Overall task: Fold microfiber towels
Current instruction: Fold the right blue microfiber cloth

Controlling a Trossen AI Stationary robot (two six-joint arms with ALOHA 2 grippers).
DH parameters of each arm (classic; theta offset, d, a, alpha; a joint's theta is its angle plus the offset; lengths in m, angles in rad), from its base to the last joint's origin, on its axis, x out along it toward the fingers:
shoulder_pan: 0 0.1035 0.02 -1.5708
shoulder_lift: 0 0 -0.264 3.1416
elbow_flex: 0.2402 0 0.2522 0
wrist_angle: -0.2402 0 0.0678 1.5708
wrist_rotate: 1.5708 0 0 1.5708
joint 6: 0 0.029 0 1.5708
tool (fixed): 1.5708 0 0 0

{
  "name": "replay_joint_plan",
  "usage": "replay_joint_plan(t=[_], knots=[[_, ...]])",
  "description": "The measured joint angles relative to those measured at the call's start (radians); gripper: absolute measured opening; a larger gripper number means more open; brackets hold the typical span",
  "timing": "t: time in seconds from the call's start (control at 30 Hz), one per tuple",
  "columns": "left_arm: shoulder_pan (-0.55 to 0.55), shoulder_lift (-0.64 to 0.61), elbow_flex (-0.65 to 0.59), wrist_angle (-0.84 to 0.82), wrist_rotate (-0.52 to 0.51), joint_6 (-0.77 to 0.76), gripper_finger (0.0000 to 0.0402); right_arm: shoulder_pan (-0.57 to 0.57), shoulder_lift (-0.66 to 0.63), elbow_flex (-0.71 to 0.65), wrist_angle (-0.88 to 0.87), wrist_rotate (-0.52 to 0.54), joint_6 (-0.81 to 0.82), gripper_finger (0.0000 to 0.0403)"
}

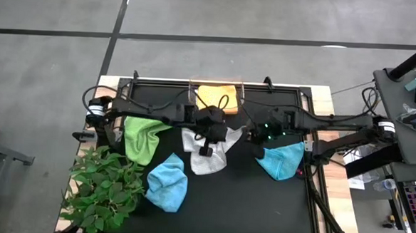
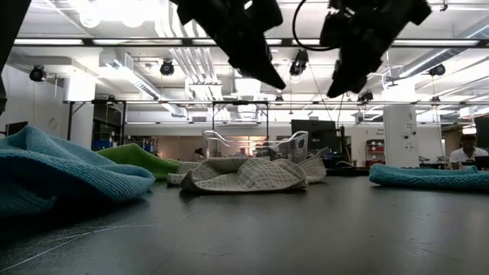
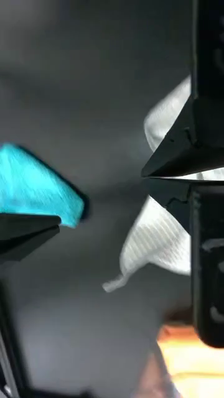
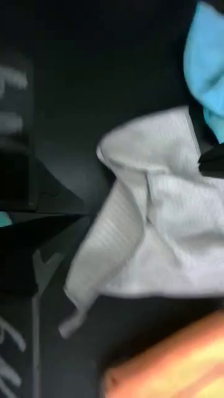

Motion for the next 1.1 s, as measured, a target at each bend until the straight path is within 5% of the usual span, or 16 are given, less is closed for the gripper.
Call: replay_joint_plan(t=[0.23,0.43,0.57,0.73,0.87,1.1], knots=[[-0.072,-0.007,0.007,0.023,-0.004,-0.021,0.0,0.124,-0.008,-0.005,0.016,0.003,0.152,0.0065],[-0.135,-0.025,-0.003,0.06,-0.01,-0.084,0.0,0.191,0.012,0.011,0.036,0.004,-0.021,0.0109],[-0.177,-0.025,-0.004,0.07,-0.035,-0.093,0.0,0.197,0.023,0.017,0.031,0.005,0.185,0.0122],[-0.197,-0.027,-0.004,0.072,-0.084,-0.102,0.0,0.201,0.024,0.017,-0.189,0.014,0.367,0.0151],[-0.202,-0.029,-0.004,0.073,-0.093,-0.128,0.0,0.201,0.024,-0.001,-0.417,0.181,0.501,0.0178],[-0.21,-0.029,-0.004,0.071,-0.114,-0.13,0.0,0.203,0.027,-0.12,-0.428,0.243,0.528,0.0207]])
